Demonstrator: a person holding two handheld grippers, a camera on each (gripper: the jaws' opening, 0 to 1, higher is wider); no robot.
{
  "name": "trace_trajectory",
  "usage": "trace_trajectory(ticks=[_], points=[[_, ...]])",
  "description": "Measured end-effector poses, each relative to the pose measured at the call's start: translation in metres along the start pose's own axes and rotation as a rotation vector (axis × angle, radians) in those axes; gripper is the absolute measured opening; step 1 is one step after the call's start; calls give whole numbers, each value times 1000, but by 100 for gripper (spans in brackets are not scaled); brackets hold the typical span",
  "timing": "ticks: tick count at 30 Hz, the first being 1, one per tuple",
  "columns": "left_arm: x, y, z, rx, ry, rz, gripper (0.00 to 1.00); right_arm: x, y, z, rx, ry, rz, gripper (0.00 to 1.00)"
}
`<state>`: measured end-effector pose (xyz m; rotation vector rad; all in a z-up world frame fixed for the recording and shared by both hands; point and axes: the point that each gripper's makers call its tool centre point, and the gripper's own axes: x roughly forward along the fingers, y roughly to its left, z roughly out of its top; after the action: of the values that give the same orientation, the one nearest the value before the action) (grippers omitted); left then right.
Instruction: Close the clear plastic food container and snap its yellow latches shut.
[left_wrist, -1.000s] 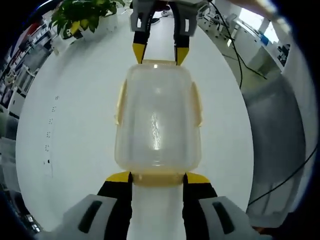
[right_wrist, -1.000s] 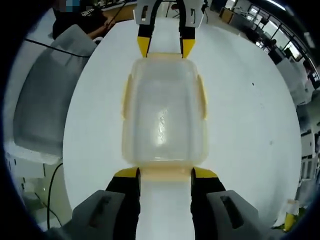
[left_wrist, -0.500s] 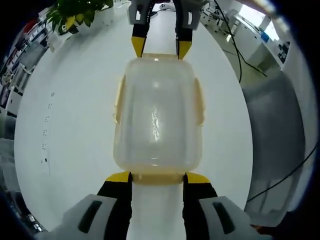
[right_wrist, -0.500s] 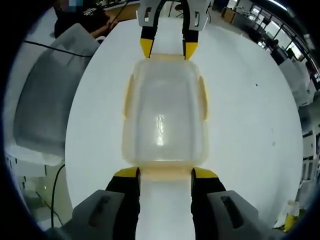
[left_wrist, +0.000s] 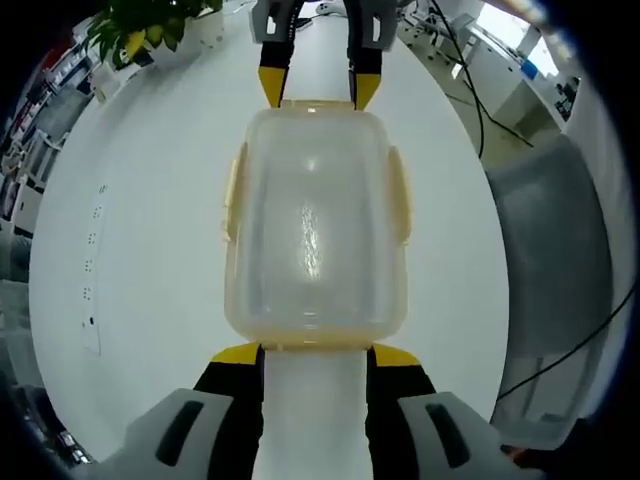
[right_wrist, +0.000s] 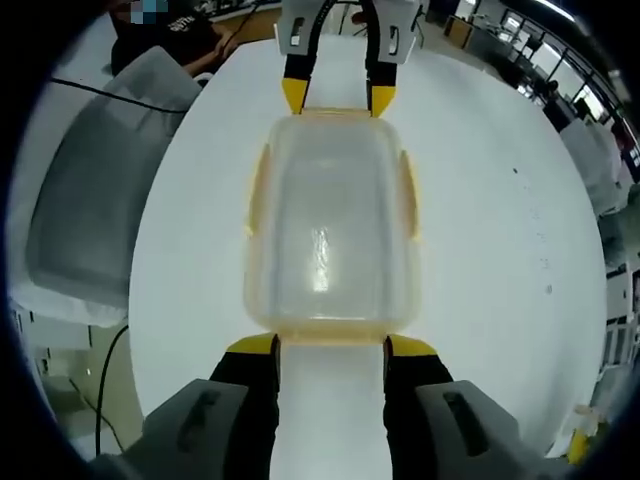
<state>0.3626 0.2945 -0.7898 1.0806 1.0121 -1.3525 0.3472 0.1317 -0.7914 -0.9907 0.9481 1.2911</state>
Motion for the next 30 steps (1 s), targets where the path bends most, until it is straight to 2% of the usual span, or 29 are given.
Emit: trace_trajectory(ticks=[2, 4, 5, 6, 8, 9, 11, 12, 13, 14, 15, 16, 17, 18, 20, 21, 22, 24, 25, 26, 28, 30], points=[[0, 0, -5, -8, 19, 12, 32, 2, -1, -5, 12, 15, -5, 38], [-1, 1, -11, -14, 39, 23, 32, 3, 1, -18, 27, 62, 0, 39], [-2, 2, -14, -38, 40, 30, 35, 3, 0, -22, 34, 70, -3, 40], [-4, 1, -17, -98, 31, 31, 39, 3, -1, -29, 60, 82, -13, 41], [-6, 4, -19, -139, 15, 38, 45, 0, -5, -37, 112, 92, -32, 39], [-7, 8, -21, -163, 7, 65, 53, -4, -9, -47, 161, 125, -57, 38], [-10, 12, -22, -251, -45, 88, 62, -12, -16, -63, 232, 171, -100, 36], [-12, 14, -23, -333, -77, 99, 67, -17, -21, -68, 287, 180, -133, 35], [-14, 16, -22, -376, -108, 105, 70, -22, -26, -72, 380, 164, -161, 34], [-17, 11, -25, -459, -114, 78, 71, -26, -26, -72, 444, 145, -161, 34], [-18, 3, -23, -523, -133, 22, 68, -29, -25, -70, 512, 115, -142, 36], [-20, -9, -25, -616, -112, -43, 61, -33, -25, -65, 645, 53, -125, 39], [-22, -14, -25, -725, -104, -83, 52, -35, -25, -59, 743, 1, -105, 42], [-23, -15, -20, -781, -134, -105, 47, -39, -26, -46, 866, -95, -59, 42], [-25, -12, -3, -896, -247, -129, 49, -43, -28, -27, 999, -231, 9, 38], [-28, -8, 11, -982, -345, -146, 54, -45, -29, -13, 1090, -325, 54, 36], [-30, -6, 18, -1064, -395, -168, 58, -46, -28, -6, 1139, -367, 92, 35], [-29, 1, 21, -1261, -438, -197, 58, -44, -25, 7, 1275, -440, 188, 36], [-27, 3, 20, -1322, -450, -200, 57, -42, -23, 9, 1308, -447, 212, 36], [-27, 4, 19, -1325, -452, -200, 57, -40, -21, 10, 1332, -444, 231, 36], [-24, 10, 13, -1385, -439, -153, 56, -34, -19, 8, 1326, -426, 211, 35], [-24, 10, 15, -1394, -444, -161, 50, -28, -16, 6, 1308, -384, 197, 33]])
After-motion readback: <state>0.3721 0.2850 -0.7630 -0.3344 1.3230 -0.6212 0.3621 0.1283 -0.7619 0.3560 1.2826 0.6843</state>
